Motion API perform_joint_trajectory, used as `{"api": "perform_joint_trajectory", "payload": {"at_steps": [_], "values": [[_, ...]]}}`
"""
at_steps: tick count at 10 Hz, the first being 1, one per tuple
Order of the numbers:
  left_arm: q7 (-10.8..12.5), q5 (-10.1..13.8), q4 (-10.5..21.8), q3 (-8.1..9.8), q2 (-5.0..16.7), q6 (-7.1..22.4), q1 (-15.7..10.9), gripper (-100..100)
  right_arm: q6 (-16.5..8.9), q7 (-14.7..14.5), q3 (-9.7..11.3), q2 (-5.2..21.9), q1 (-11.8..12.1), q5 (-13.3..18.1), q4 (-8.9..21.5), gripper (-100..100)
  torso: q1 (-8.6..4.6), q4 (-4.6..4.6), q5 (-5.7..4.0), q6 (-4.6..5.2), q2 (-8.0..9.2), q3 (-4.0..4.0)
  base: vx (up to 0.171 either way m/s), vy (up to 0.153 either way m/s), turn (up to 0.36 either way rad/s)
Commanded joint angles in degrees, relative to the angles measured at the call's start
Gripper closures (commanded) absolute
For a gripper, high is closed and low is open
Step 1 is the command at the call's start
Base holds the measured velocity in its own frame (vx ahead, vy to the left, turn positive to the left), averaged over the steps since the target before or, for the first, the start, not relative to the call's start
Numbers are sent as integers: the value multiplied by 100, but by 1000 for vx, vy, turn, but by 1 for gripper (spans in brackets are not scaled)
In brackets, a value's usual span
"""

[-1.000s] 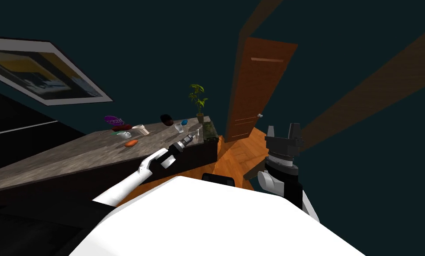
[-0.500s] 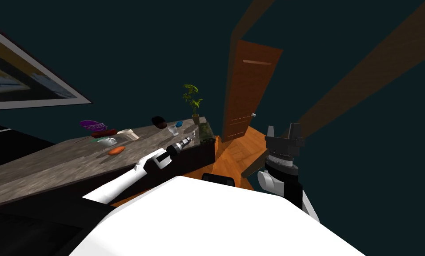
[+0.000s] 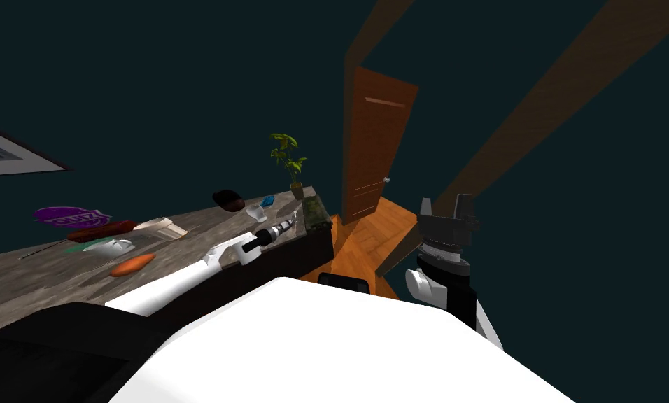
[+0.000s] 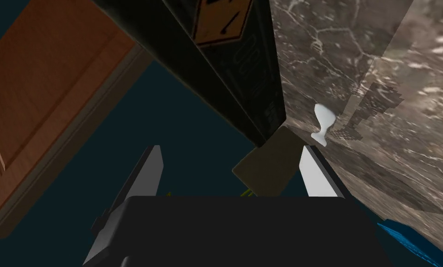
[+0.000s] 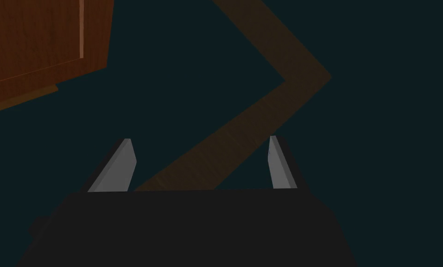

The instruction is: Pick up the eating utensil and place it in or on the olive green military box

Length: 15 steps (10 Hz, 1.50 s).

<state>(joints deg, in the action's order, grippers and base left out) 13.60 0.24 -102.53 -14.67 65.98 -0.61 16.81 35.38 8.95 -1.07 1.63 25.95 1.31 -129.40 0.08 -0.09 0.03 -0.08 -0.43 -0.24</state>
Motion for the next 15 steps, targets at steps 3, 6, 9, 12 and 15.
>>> {"api": "perform_joint_trajectory", "payload": {"at_steps": [3,6,9,12,15], "values": [[102,-31,283,-126,478,361,169,-100,0,0,1,0,-1,0,0,0,-4,0,-1,8,-2,-1,75,7,-207],[196,-52,624,-300,822,622,234,-100,0,0,0,0,0,0,0,0,-9,2,-1,0,8,5,62,-2,-145],[301,-81,1052,-530,1201,935,337,-100,0,0,0,0,0,0,0,0,-1,-2,0,5,-13,-7,116,20,-246],[373,-104,1376,-730,1434,1159,447,-100,0,0,0,0,0,0,0,0,-4,-2,0,2,-11,-6,102,19,-172],[362,-94,1412,-763,1414,1124,385,0,0,0,0,0,0,0,0,0,-14,4,-2,-2,16,9,31,6,-17]]}}
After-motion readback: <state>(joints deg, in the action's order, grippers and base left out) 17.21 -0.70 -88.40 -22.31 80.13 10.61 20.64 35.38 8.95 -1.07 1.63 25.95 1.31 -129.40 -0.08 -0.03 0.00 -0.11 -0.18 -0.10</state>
